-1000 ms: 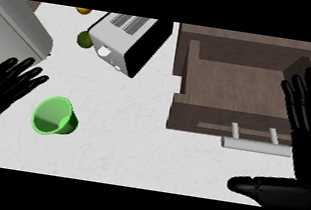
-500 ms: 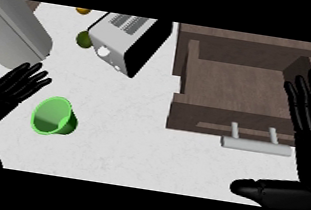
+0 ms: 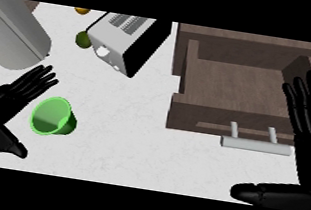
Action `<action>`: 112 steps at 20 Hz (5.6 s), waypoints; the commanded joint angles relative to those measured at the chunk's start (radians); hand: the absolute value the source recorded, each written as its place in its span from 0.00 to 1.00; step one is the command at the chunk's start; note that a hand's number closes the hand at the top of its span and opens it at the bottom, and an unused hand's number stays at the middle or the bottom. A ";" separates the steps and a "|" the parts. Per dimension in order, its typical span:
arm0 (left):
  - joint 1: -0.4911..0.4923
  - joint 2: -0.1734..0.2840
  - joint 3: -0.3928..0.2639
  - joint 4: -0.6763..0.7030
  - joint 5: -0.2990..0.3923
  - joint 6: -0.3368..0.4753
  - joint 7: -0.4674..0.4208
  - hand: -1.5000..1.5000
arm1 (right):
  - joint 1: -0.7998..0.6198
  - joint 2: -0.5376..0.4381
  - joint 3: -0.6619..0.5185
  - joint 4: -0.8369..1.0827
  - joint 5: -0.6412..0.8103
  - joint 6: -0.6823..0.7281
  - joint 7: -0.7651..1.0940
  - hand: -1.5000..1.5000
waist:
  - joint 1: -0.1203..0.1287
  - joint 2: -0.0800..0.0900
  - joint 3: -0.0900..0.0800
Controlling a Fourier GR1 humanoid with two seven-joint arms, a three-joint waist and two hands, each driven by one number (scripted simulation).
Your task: Pick up the cup, place it into the drawer and close the drawer
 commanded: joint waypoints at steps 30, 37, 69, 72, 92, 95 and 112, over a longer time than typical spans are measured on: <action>-0.158 0.066 -0.207 0.575 -0.228 0.117 -0.595 0.00 | -0.075 0.000 0.016 -0.017 0.008 -0.013 0.070 0.00 | -0.016 0.007 -0.003; -0.152 0.051 -0.243 0.598 -0.206 0.095 -0.608 0.00 | -0.046 0.001 0.000 -0.024 -0.016 -0.003 0.059 0.00 | -0.018 0.008 -0.004; -0.183 0.021 -0.293 0.528 0.013 -0.034 -0.628 1.00 | -0.039 -0.018 -0.020 -0.010 -0.028 0.017 0.060 0.00 | -0.016 0.007 -0.003; -0.151 -0.059 -0.195 0.523 0.061 0.298 -0.637 1.00 | -0.044 -0.035 -0.051 -0.023 -0.050 0.023 0.066 0.00 | 0.001 0.002 -0.001; -0.082 -0.251 -0.251 -0.245 0.202 0.691 -0.147 1.00 | -0.019 -0.041 -0.072 -0.018 -0.075 0.051 0.068 0.00 | 0.012 -0.005 0.002; -0.138 -0.293 -0.265 -0.272 0.196 0.764 -0.074 1.00 | -0.050 -0.045 -0.068 -0.057 -0.070 0.028 0.125 0.00 | 0.008 -0.003 0.001; -0.585 -0.292 -0.281 -0.239 0.076 1.024 0.221 1.00 | -0.047 -0.016 -0.049 -0.016 -0.024 0.014 0.083 0.00 | 0.002 -0.001 0.001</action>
